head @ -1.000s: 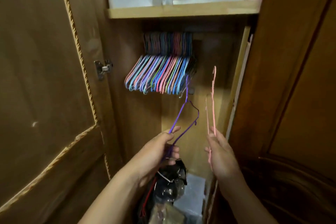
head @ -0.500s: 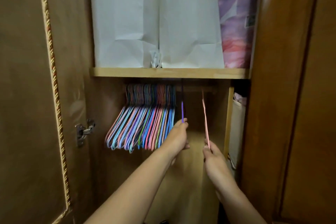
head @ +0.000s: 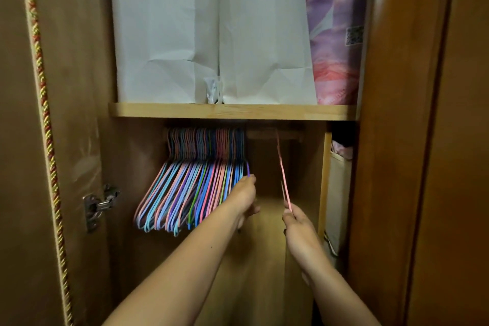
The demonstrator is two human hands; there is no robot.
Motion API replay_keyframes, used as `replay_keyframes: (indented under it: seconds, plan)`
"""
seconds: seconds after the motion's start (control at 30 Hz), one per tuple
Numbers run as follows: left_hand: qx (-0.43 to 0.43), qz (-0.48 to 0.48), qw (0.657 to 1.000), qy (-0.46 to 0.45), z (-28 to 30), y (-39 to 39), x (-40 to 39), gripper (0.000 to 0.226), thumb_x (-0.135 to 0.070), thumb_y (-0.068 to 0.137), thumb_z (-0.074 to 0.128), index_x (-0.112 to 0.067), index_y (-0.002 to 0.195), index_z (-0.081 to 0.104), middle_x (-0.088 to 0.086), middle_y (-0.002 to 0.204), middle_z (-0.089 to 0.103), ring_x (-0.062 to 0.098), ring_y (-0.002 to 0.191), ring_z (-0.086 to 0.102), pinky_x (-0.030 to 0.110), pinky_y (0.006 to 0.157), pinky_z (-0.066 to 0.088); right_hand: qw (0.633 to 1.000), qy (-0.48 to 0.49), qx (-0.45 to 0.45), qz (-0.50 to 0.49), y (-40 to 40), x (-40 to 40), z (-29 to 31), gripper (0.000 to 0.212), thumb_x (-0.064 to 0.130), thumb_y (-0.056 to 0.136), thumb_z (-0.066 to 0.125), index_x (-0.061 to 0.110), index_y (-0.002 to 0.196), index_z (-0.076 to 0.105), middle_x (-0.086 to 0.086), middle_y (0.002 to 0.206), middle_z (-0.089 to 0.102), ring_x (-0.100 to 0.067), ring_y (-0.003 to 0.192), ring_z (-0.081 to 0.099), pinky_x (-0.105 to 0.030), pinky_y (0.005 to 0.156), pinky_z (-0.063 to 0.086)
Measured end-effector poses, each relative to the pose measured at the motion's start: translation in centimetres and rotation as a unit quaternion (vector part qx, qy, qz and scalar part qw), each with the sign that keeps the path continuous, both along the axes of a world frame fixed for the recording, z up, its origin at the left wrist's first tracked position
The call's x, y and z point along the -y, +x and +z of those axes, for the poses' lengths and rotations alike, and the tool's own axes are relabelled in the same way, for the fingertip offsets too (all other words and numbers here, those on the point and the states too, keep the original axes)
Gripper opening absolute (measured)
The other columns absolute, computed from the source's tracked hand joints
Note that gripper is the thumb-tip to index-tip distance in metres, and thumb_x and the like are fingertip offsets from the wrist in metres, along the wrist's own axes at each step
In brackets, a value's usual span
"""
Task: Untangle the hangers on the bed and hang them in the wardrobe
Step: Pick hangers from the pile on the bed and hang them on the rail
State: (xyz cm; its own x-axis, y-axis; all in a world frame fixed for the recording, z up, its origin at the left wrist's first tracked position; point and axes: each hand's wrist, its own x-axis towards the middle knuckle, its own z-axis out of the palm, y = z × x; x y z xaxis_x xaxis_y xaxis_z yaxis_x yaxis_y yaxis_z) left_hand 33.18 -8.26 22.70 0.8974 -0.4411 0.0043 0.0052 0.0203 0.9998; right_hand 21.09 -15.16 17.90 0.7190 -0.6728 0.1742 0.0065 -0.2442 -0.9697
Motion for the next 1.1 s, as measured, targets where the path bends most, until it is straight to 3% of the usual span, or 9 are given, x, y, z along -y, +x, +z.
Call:
replay_keyframes:
  seconds: [0.1, 0.17, 0.27, 0.4, 0.57, 0.7, 0.83, 1.0, 1.1]
  plan:
    - [-0.029, -0.012, 0.999, 0.026, -1.1, 0.1, -0.4, 0.042, -0.047, 0.099, 0.041, -0.034, 0.138, 0.049, 0.016, 0.140, 0.053, 0.034, 0.120, 0.058, 0.034, 0.069, 0.058, 1.000, -0.012, -0.005, 0.009, 0.4, 0.2, 0.4, 0.042, 0.035, 0.107, 0.034, 0.033, 0.149, 0.039, 0.002, 0.148, 0.046, -0.021, 0.136, 0.043, -0.038, 0.111, 0.034]
    - [-0.031, -0.028, 0.998, 0.045, -1.6, -0.3, -1.0, 0.045, -0.043, 0.099, 0.045, -0.034, 0.143, 0.043, 0.015, 0.143, 0.050, 0.037, 0.126, 0.053, 0.035, 0.064, 0.057, 1.000, -0.021, -0.007, 0.018, 0.8, 0.3, 0.8, 0.042, 0.037, 0.107, 0.034, 0.032, 0.147, 0.041, 0.000, 0.143, 0.050, -0.021, 0.132, 0.046, -0.040, 0.112, 0.037]
    - [-0.029, -0.054, 0.996, 0.069, -1.5, -1.6, -3.0, 0.053, -0.033, 0.099, 0.049, -0.037, 0.149, 0.033, 0.011, 0.136, 0.052, 0.034, 0.119, 0.055, 0.042, 0.071, 0.061, 0.999, -0.033, 0.014, 0.031, 2.6, 0.7, 1.9, 0.042, 0.040, 0.106, 0.035, 0.031, 0.145, 0.045, -0.002, 0.136, 0.054, -0.019, 0.121, 0.052, -0.039, 0.105, 0.044]
    - [0.001, -0.032, 0.996, 0.083, -1.2, -3.5, -6.1, 0.049, -0.030, 0.096, 0.052, -0.038, 0.143, 0.038, 0.005, 0.113, 0.060, 0.025, 0.098, 0.060, 0.049, 0.076, 0.061, 0.996, -0.078, 0.009, 0.032, 6.4, 0.8, 3.5, 0.039, 0.039, 0.106, 0.034, 0.023, 0.136, 0.053, -0.003, 0.120, 0.060, -0.023, 0.110, 0.057, -0.041, 0.099, 0.046]
    - [0.087, 0.061, 0.992, 0.070, -0.4, -3.0, -9.8, 0.044, -0.020, 0.096, 0.053, -0.024, 0.139, 0.048, 0.021, 0.112, 0.067, 0.026, 0.080, 0.065, 0.034, 0.069, 0.054, 0.982, -0.177, -0.056, 0.029, 9.9, 1.1, 0.3, 0.046, 0.045, 0.105, 0.027, 0.021, 0.136, 0.051, -0.007, 0.130, 0.059, -0.025, 0.120, 0.054, -0.037, 0.101, 0.043]
    - [0.067, 0.087, 0.990, 0.090, -0.9, -0.8, -13.0, 0.037, -0.019, 0.093, 0.057, -0.025, 0.129, 0.055, 0.021, 0.115, 0.065, 0.026, 0.085, 0.063, 0.045, 0.093, 0.054, 0.978, -0.200, -0.048, 0.033, 12.2, 0.1, -1.6, 0.055, 0.060, 0.100, 0.019, 0.029, 0.131, 0.051, -0.002, 0.120, 0.063, -0.023, 0.113, 0.059, -0.043, 0.099, 0.049]
    - [0.060, 0.095, 0.987, 0.116, -1.3, 0.3, -14.8, 0.035, -0.016, 0.093, 0.058, -0.020, 0.127, 0.056, 0.015, 0.104, 0.065, 0.022, 0.081, 0.057, 0.040, 0.090, 0.051, 0.977, -0.209, -0.035, 0.032, 14.6, -0.9, -2.4, 0.071, 0.074, 0.088, 0.011, 0.029, 0.127, 0.050, -0.001, 0.113, 0.064, -0.022, 0.104, 0.063, -0.048, 0.092, 0.053]
    - [0.052, 0.112, 0.983, 0.137, -2.1, 0.1, -15.9, 0.033, -0.017, 0.093, 0.060, -0.020, 0.126, 0.057, 0.010, 0.098, 0.063, 0.020, 0.079, 0.058, 0.030, 0.073, 0.049, 0.967, -0.235, -0.095, 0.026, 13.5, -1.4, -1.8, 0.058, 0.057, 0.100, 0.018, 0.029, 0.146, 0.036, -0.012, 0.129, 0.058, -0.032, 0.116, 0.056, -0.045, 0.102, 0.046]
    - [0.044, 0.122, 0.983, 0.133, -2.6, -0.6, -16.1, 0.031, -0.018, 0.092, 0.061, -0.022, 0.123, 0.058, 0.014, 0.098, 0.065, 0.019, 0.077, 0.056, 0.038, 0.084, 0.051, 0.945, -0.312, -0.071, -0.061, 11.7, -2.5, -1.4, 0.055, 0.041, 0.105, 0.027, 0.013, 0.153, 0.031, -0.017, 0.142, 0.044, -0.036, 0.129, 0.041, -0.044, 0.110, 0.036]
